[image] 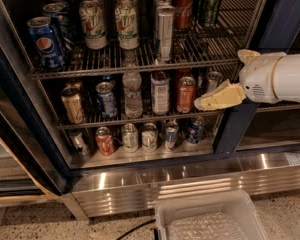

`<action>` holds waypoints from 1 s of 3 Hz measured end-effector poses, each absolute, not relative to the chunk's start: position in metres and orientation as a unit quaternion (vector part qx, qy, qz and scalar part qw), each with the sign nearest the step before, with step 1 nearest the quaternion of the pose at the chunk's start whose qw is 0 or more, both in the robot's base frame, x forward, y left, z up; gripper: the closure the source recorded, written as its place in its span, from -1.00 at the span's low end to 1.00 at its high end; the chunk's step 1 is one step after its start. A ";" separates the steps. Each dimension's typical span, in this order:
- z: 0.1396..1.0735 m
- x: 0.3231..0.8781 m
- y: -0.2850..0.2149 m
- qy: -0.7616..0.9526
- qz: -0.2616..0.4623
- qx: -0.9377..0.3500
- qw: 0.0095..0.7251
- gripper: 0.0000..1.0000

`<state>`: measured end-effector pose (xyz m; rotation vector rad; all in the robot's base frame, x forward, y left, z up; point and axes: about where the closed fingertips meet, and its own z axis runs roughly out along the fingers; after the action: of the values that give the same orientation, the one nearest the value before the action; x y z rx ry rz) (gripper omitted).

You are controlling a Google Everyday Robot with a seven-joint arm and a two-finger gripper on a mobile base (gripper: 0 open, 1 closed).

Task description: Pick coke can from top shelf of fridge

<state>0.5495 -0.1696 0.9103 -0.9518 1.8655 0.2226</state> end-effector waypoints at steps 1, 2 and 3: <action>0.907 0.555 -0.165 0.772 0.093 -0.369 0.509 -1.00; 0.913 0.577 -0.165 0.761 0.087 -0.331 0.551 -1.00; 0.928 0.601 -0.175 0.744 0.075 -0.293 0.596 -1.00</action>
Offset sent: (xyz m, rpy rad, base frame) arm 0.0587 -0.0050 0.0093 0.1818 -0.1875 -0.2031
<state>0.6011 -0.1746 0.9282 -0.6796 1.7265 0.1736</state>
